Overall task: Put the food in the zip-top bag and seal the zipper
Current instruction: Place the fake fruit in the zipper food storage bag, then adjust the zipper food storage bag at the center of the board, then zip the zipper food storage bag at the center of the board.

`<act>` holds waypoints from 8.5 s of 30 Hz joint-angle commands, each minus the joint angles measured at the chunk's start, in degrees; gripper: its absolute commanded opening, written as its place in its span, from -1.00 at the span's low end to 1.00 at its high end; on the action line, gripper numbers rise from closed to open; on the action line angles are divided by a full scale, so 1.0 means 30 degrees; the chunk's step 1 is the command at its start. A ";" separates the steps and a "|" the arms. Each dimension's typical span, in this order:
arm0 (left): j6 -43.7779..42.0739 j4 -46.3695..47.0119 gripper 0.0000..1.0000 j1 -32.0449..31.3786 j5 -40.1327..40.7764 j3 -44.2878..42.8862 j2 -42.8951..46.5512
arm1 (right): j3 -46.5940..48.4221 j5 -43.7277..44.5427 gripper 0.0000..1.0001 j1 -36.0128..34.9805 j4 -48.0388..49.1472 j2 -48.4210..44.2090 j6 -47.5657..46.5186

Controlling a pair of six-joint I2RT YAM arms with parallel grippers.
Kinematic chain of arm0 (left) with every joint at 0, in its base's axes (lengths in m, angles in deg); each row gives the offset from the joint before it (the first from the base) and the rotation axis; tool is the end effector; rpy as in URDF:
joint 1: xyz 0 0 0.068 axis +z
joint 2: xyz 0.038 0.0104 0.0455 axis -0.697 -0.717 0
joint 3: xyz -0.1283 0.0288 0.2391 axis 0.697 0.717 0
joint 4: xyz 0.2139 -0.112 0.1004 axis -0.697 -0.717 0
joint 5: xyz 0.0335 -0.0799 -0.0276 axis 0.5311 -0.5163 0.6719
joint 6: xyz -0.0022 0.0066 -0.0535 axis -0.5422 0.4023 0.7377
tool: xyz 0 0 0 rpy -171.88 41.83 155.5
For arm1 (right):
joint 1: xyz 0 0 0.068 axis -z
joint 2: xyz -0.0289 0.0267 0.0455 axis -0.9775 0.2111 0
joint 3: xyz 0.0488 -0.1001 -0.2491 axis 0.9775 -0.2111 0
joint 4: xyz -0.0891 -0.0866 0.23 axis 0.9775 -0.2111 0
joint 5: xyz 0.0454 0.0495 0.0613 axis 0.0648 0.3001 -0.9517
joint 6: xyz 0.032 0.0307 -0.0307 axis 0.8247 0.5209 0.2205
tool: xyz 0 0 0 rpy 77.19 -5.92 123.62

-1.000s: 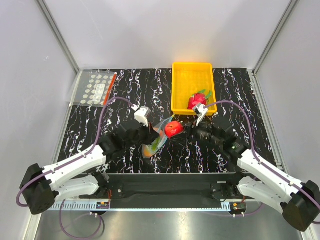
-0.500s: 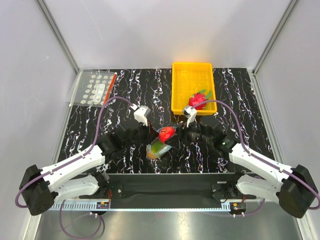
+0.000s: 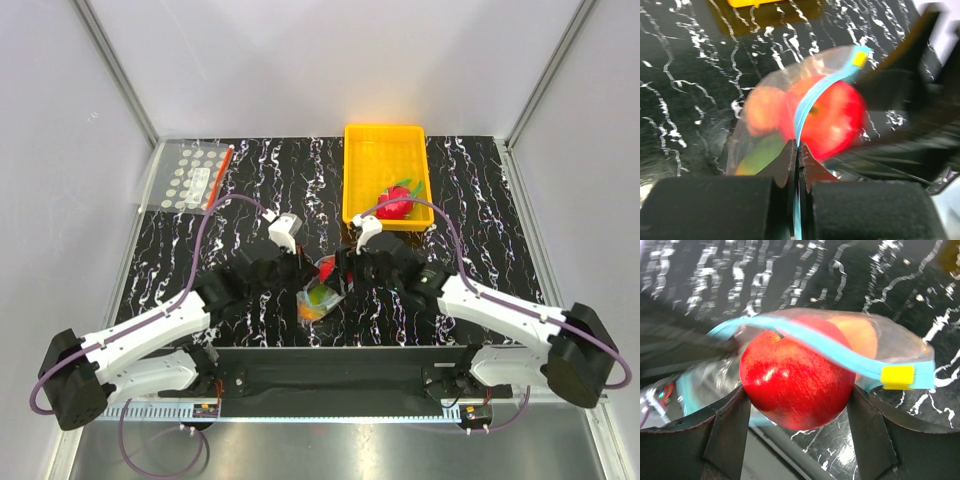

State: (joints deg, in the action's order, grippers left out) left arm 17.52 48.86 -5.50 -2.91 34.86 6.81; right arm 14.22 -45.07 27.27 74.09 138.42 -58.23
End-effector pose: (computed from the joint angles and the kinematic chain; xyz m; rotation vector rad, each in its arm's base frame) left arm 0.1495 -0.1741 0.2677 0.3031 2.1292 -0.8318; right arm 0.1656 0.2021 0.2558 -0.5015 2.1821 0.7730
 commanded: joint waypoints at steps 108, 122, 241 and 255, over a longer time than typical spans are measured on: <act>-0.1300 -0.1167 -1.00 0.1476 -0.0945 -0.0057 0.2692 | 0.7783 0.2837 -1.00 -0.1082 -0.7128 0.4093 0.4964; -0.2678 -0.3364 -1.00 0.1476 0.1397 -0.1670 0.3305 | 0.9192 0.1428 -1.00 -0.1110 -0.7510 0.2456 0.4318; -1.3079 1.2655 -1.00 0.2705 -0.0151 0.1228 -0.4896 | 0.0611 -1.2518 -0.14 0.8469 0.7868 0.3011 -0.5002; -1.3078 1.7933 -1.00 0.3146 -1.0170 0.2109 -0.5452 | -0.5950 -0.9437 0.28 0.8674 1.2874 -0.3371 -0.3795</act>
State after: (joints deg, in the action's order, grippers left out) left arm -20.47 96.46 3.83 -24.07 43.14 -8.65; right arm -1.19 -74.66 53.21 106.04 132.06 -68.91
